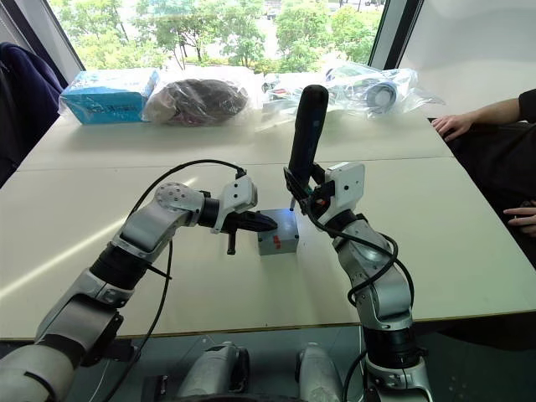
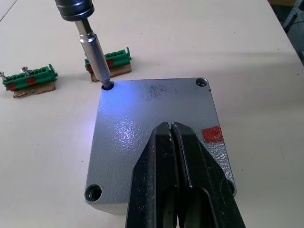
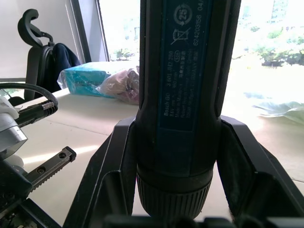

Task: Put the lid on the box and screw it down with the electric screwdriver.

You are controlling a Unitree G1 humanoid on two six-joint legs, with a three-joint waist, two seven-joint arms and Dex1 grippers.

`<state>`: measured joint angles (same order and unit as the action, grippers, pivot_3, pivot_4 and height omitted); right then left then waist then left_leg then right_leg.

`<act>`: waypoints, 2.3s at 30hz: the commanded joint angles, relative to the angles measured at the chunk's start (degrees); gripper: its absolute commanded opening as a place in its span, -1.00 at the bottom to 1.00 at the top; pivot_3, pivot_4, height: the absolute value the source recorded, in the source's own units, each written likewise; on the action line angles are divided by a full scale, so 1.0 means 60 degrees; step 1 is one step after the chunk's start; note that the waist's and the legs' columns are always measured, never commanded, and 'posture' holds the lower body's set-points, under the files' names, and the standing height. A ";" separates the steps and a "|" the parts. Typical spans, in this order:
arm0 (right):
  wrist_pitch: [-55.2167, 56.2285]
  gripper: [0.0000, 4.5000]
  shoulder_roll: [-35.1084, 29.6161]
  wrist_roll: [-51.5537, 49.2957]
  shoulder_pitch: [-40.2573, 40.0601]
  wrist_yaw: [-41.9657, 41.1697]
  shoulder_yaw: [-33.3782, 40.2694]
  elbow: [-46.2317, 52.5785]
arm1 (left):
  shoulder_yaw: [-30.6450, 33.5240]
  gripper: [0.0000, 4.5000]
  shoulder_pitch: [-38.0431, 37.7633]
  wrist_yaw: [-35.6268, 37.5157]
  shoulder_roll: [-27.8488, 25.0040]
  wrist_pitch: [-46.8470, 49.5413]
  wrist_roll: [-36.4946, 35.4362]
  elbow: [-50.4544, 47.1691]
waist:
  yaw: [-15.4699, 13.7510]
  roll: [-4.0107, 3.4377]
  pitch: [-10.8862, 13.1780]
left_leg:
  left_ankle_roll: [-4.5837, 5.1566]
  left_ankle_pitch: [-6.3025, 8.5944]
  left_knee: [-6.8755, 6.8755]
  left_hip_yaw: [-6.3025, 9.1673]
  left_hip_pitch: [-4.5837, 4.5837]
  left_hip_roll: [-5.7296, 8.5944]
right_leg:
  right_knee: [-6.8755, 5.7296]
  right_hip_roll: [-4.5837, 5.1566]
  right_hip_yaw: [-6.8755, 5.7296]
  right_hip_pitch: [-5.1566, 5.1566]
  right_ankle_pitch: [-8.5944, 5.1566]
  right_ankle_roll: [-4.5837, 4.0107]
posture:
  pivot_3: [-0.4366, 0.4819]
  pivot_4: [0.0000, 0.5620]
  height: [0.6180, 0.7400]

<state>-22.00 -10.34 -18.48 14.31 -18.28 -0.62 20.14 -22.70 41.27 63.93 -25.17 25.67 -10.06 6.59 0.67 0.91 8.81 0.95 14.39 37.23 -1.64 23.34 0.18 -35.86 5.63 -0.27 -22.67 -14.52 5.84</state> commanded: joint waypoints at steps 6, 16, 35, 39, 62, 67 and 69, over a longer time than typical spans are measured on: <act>-0.1569 -0.21 -0.0627 -0.0908 0.1302 0.0091 0.0682 0.0993 | 0.0041 -1.00 -0.0161 0.0007 -0.0065 0.0061 0.0143 0.0125 | 0.0002 -0.0021 0.0018 | -0.0001 0.0000 -0.0014 0.0000 0.0014 0.0001 | 0.0021 0.0011 0.0001 -0.0015 0.0001 -0.0002 | -0.05 -0.47 1.00; -0.6876 -0.21 -0.2405 -0.3958 0.4818 0.1419 0.3663 0.0971 | 0.2072 -1.00 -0.0116 -0.1182 0.0710 0.1592 -0.1452 -0.0458 | -0.0014 -0.0048 0.0059 | -0.0015 -0.0015 -0.0007 -0.0009 0.0211 0.0021 | -0.0026 0.0028 -0.0008 -0.0222 0.0026 0.0020 | -0.05 -0.47 1.00; -1.1749 -0.21 -0.7872 -0.5186 0.5137 -0.0511 0.0908 -0.6294 | 0.1932 -1.00 -0.0854 0.0714 -0.1495 0.2556 -0.3056 -0.3252 | 0.0021 -0.0120 0.0167 | -0.0003 -0.0016 0.0031 -0.0053 0.0275 0.0015 | -0.0027 -0.0044 0.0002 -0.0285 0.0029 0.0034 | -0.05 -0.47 1.00; -1.1391 -0.21 -0.7851 -0.4271 0.5654 -0.1170 0.0055 -0.7185 | 0.1872 -1.00 -0.1228 0.0477 -0.1507 0.2608 -0.3084 -0.3631 | 0.0009 -0.0121 0.0171 | -0.0003 -0.0016 0.0031 -0.0051 0.0278 0.0014 | -0.0028 -0.0051 0.0005 -0.0285 0.0032 0.0041 | -0.05 -0.47 1.00; -0.8945 0.98 -0.8396 -0.2624 0.4516 -0.3724 0.0433 -0.3230 | 0.2361 -1.00 -0.1093 0.0053 -0.1736 0.2103 -0.2883 -0.2309 | -0.0027 -0.0118 0.0177 | 0.0003 -0.0011 0.0118 -0.0021 0.0311 0.0004 | -0.0048 -0.0072 0.0002 -0.0276 0.0063 0.0097 | -0.05 -0.47 1.00; -0.7695 0.98 -0.8257 -0.2551 0.3027 -0.3661 0.0905 -0.0314 | 0.2261 -1.00 -0.0903 -0.0405 -0.1593 0.1593 -0.2272 -0.1478 | -0.0054 -0.0115 0.0175 | 0.0003 -0.0011 0.0131 -0.0017 0.0316 0.0005 | -0.0047 -0.0072 -0.0002 -0.0274 0.0064 0.0098 | -0.05 -0.47 1.00; -0.6928 0.98 -0.8052 -0.2756 0.1870 -0.4008 0.0822 0.1348 | 0.1815 -1.00 -0.0955 -0.0601 -0.1613 0.1016 -0.1554 -0.1167 | -0.0051 -0.0115 0.0176 | 0.0003 -0.0011 0.0133 -0.0013 0.0318 0.0003 | -0.0051 -0.0075 -0.0002 -0.0274 0.0064 0.0099 | -0.05 -0.47 1.00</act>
<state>-67.21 -59.17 -33.80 27.28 -40.78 3.55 20.87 -10.80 34.92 61.22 -34.69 34.64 -22.17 -0.77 0.37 0.22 9.87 0.96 14.33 38.03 -1.69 25.26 0.19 -36.17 5.16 -0.29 -24.32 -14.13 6.43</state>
